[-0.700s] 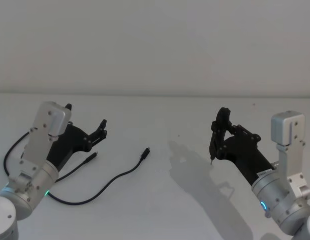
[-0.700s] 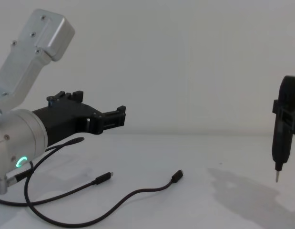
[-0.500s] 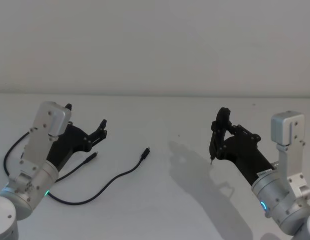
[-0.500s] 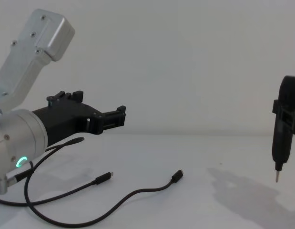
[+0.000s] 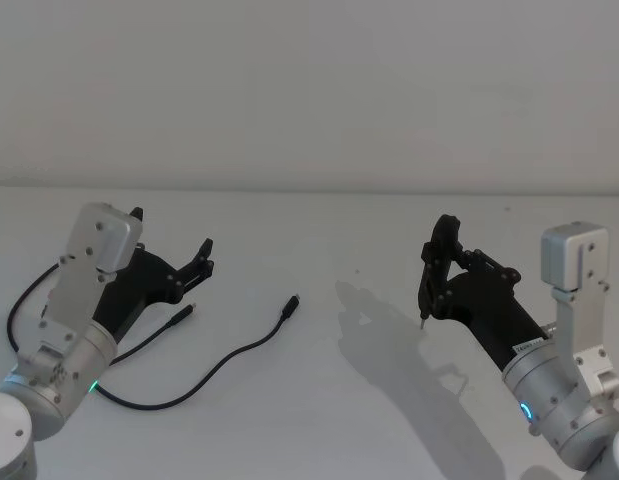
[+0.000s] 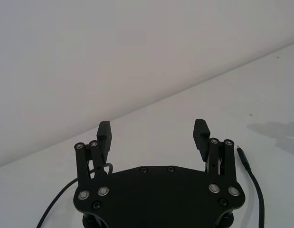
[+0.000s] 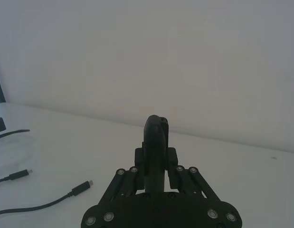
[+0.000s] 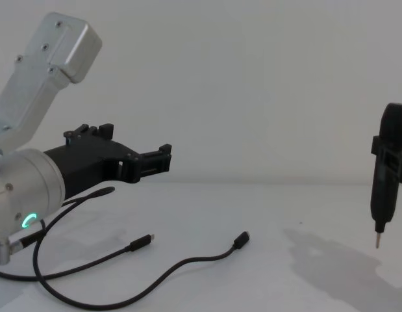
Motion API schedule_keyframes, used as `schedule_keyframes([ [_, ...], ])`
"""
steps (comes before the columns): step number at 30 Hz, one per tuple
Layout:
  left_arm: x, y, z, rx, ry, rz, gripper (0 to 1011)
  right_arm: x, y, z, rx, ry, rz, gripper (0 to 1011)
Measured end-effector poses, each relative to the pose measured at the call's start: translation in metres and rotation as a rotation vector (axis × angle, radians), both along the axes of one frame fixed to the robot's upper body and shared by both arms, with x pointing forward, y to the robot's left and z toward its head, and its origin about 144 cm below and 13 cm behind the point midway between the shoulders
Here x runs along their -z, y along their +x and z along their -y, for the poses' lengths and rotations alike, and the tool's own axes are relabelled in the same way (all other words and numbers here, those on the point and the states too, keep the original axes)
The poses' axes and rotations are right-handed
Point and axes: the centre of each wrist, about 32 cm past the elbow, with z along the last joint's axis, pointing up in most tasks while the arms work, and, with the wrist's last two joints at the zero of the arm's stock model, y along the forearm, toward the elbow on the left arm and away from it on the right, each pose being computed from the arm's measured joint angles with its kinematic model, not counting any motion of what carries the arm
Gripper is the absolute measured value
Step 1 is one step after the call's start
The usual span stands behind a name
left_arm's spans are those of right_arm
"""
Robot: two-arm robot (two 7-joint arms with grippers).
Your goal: Pick up the data cable with the one hand.
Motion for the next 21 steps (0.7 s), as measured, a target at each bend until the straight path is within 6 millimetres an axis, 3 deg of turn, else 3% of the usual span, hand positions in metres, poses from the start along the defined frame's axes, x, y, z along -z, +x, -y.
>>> schedule_keyframes([
  [21,0.0,0.0,0.0,0.0,0.0,0.0,1001,0.0,0.0,0.0,0.0,0.0,0.0,275],
])
